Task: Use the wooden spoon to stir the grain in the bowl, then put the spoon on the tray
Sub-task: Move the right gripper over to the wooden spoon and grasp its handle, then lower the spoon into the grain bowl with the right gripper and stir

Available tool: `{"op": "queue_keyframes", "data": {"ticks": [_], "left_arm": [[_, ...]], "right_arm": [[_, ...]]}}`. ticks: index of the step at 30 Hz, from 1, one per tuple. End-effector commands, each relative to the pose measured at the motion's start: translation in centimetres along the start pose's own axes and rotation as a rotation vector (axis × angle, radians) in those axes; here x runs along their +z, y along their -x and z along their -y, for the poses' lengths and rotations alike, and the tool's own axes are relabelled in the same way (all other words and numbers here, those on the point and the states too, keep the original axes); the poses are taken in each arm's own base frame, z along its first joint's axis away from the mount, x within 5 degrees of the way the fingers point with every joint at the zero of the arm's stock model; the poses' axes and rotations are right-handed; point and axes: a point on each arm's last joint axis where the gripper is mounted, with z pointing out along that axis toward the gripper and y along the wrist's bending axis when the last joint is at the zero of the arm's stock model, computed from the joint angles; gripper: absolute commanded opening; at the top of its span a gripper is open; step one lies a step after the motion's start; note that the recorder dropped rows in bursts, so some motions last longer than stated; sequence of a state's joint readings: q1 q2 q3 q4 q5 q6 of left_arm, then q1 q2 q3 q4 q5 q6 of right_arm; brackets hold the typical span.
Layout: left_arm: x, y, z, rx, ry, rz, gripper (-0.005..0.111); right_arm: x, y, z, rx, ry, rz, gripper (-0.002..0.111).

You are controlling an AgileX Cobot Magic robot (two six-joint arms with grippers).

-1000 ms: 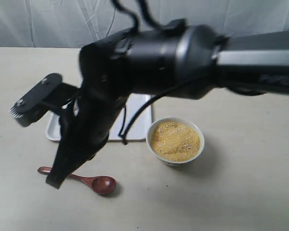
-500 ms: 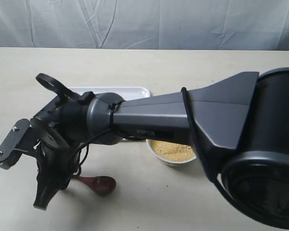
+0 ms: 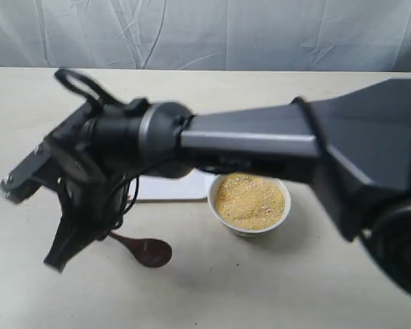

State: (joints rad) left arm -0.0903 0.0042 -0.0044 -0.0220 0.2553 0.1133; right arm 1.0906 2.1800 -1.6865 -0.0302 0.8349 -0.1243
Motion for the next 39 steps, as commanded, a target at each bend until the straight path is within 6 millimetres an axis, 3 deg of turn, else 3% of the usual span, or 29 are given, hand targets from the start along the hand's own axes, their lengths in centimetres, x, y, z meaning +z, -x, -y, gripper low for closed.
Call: {"op": "queue_keyframes", "data": {"ticks": [1, 6, 8, 12, 18, 25, 32, 36, 39], "left_arm": [[0.0, 0.0, 0.0, 0.004, 0.002, 0.009, 0.000], [0.0, 0.0, 0.0, 0.004, 0.002, 0.009, 0.000], [0.0, 0.0, 0.0, 0.004, 0.002, 0.009, 0.000], [0.0, 0.0, 0.0, 0.004, 0.002, 0.009, 0.000], [0.0, 0.0, 0.0, 0.004, 0.002, 0.009, 0.000], [0.0, 0.0, 0.0, 0.004, 0.002, 0.009, 0.000], [0.0, 0.0, 0.0, 0.004, 0.002, 0.009, 0.000], [0.0, 0.0, 0.0, 0.004, 0.002, 0.009, 0.000], [0.0, 0.0, 0.0, 0.004, 0.002, 0.009, 0.000]], "right_arm": [[-6.1, -1.0, 6.3, 0.300, -0.084, 0.039, 0.000], [-11.0, -4.2, 13.7, 0.691, -0.154, 0.118, 0.000], [-12.0, -6.3, 15.8, 0.844, -0.171, 0.134, 0.000], [-12.0, -11.1, 17.7, 1.084, -0.184, 0.180, 0.000], [-10.3, -16.8, 17.0, 1.418, -0.113, 0.366, 0.000], [-7.5, -20.0, 15.1, 1.728, -0.066, 0.475, 0.000], [-7.3, -20.8, 15.1, 1.695, -0.084, 0.561, 0.000], [-8.2, -20.4, 15.3, 1.600, -0.098, 0.640, 0.000], [-8.4, -20.8, 15.5, 1.523, -0.138, 0.606, 0.000]]}}
